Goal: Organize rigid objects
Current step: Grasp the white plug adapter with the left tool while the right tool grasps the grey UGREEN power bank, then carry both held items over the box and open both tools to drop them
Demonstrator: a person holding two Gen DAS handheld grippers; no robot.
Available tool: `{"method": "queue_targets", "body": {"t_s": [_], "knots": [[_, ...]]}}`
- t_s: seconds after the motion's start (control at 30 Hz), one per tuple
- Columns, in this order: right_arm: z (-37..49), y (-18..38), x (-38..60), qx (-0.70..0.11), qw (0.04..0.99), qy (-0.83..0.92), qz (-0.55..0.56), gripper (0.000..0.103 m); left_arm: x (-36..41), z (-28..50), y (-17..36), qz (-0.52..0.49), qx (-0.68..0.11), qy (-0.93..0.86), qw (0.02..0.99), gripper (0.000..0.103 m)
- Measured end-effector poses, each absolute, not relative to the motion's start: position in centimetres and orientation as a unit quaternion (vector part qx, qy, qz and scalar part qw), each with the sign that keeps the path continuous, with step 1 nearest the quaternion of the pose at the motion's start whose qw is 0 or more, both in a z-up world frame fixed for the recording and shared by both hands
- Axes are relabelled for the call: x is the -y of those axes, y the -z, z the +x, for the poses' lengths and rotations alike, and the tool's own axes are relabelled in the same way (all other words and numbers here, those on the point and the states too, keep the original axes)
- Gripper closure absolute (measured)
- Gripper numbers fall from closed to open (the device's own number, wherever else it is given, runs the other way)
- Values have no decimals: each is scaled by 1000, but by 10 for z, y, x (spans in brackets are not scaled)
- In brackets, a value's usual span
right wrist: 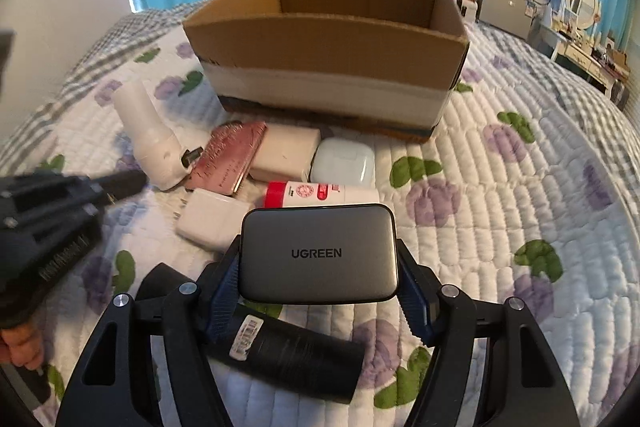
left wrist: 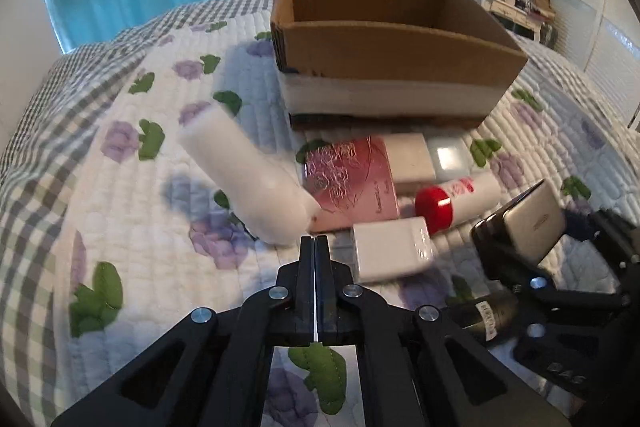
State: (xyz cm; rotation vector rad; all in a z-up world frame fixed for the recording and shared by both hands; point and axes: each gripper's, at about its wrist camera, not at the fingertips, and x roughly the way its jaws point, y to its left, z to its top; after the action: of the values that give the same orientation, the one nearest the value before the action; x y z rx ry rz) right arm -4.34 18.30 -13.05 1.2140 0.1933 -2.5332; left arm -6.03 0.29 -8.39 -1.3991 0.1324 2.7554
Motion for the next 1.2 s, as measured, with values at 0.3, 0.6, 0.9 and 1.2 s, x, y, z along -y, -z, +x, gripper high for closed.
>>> {"method": "queue_targets", "body": {"t_s": [0.3, 0.6, 0.9, 1.2], "knots": [[-40, 129, -198, -43, 164, 889, 426, 35, 9, -59, 81, -447, -20, -894, -10, 29], [-51, 134, -198, -26, 175, 881, 438, 35, 18, -99, 98, -491, -30, -870, -39, 29], [-56, 137, -195, -30, 174, 879, 442, 36, 16, -130, 96, -486, 9, -872, -64, 29], [-53, 134, -198, -36, 163, 884, 437, 36, 23, -119, 95, -486, 40, -872, -39, 40]]}}
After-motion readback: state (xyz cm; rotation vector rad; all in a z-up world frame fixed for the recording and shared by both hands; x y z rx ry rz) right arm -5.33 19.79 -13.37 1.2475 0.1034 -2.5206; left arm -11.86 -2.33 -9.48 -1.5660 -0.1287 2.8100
